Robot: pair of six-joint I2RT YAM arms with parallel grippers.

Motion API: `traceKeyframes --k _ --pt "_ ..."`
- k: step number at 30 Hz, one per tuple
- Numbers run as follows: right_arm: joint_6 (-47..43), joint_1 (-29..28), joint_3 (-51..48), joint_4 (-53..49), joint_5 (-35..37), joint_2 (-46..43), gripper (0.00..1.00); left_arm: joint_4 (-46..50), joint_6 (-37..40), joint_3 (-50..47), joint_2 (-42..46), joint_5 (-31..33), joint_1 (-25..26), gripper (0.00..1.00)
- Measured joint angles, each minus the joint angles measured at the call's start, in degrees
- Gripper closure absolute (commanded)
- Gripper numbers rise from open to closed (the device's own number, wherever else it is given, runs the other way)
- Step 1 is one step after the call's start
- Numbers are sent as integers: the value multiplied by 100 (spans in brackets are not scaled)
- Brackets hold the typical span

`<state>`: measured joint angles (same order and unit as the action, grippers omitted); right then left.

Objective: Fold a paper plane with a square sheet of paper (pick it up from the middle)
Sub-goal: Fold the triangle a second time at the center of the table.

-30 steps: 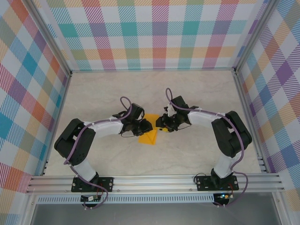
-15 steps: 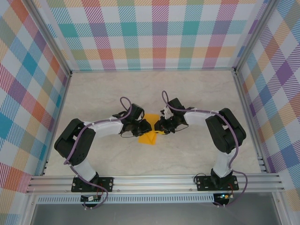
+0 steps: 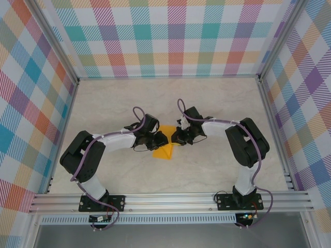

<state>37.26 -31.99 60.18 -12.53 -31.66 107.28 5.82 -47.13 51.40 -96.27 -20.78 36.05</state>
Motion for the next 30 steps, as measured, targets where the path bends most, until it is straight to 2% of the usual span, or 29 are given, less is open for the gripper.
traceKeyframes --k 30 --pt "-216 0 199 -321 363 177 95 -155 4 -26 -291 -223 -20 81"
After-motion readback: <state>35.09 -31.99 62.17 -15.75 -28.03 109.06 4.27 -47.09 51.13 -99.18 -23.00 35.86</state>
